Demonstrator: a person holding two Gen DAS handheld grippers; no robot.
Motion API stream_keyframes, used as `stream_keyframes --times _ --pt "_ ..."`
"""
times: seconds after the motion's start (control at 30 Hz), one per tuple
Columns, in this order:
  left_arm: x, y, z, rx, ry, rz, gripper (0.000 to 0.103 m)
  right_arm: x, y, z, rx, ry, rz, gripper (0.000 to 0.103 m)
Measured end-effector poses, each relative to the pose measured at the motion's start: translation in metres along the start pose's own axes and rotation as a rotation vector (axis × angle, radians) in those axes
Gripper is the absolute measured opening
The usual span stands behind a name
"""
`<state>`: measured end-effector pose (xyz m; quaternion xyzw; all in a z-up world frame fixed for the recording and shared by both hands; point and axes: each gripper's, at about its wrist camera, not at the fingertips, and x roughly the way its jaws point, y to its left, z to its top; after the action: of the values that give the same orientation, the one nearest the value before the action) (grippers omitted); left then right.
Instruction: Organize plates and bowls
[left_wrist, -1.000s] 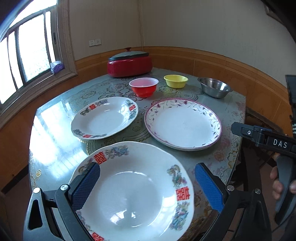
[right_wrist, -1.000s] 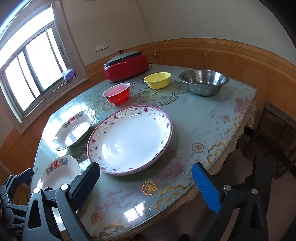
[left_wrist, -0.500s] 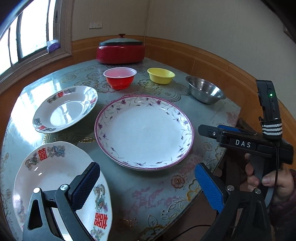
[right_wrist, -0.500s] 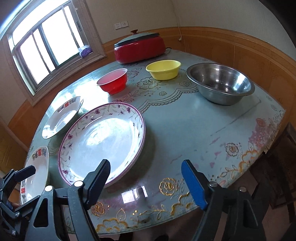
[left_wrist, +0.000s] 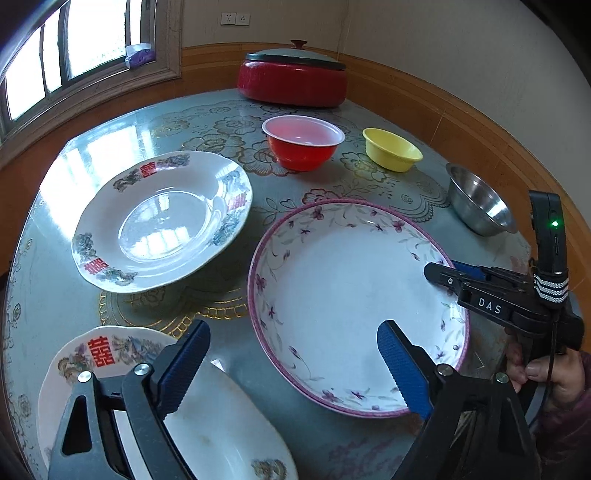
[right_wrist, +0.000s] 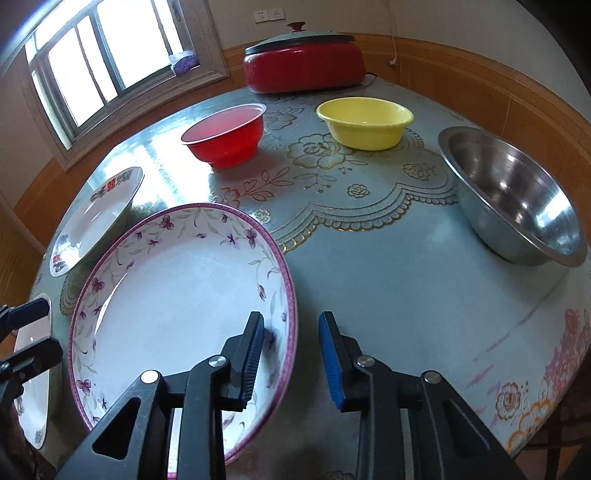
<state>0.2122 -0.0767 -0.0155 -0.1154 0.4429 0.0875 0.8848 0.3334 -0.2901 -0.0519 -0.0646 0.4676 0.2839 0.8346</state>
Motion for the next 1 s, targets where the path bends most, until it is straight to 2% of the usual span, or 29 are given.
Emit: stream_keyframes --times 0.13,0.3,0.5,0.53,0.7,0.77,0.87,0.93,1.0 --pt "0.009 0.01 0.007 -0.014 0.023 -0.035 0.086 0.006 0.01 0.007 -0.076 0.009 -0.005 0.028" --pt "0.018 0.005 0.013 0.002 0.037 -0.019 0.08 0.006 0.022 0.013 -0.262 0.033 -0.059 0.02" --pt "0.031 -0.008 0.016 0.001 0.053 0.075 0.067 0.009 0.022 0.023 -0.448 0.062 -0.054 0.017" --pt "0.033 -0.009 0.016 -0.014 0.061 0.083 0.063 0.01 0.02 0.025 -0.477 0.064 -0.062 0.017" --pt "0.046 -0.025 0.013 -0.084 0.089 0.133 0.059 0.014 -0.004 0.038 -0.5 0.097 0.05 0.017" --pt "0.049 -0.036 0.01 -0.089 0.092 0.141 0.049 0.015 -0.012 0.042 -0.506 0.097 0.095 0.019" --pt "0.053 -0.053 0.0 -0.083 0.087 0.223 0.041 0.021 -0.031 0.047 -0.458 0.136 0.21 0.024" --pt "0.048 -0.058 -0.006 -0.116 0.069 0.232 0.036 0.022 -0.039 0.045 -0.452 0.149 0.277 0.025" --pt "0.042 -0.064 -0.016 -0.127 0.048 0.239 0.032 0.019 -0.042 0.039 -0.496 0.139 0.29 0.025"
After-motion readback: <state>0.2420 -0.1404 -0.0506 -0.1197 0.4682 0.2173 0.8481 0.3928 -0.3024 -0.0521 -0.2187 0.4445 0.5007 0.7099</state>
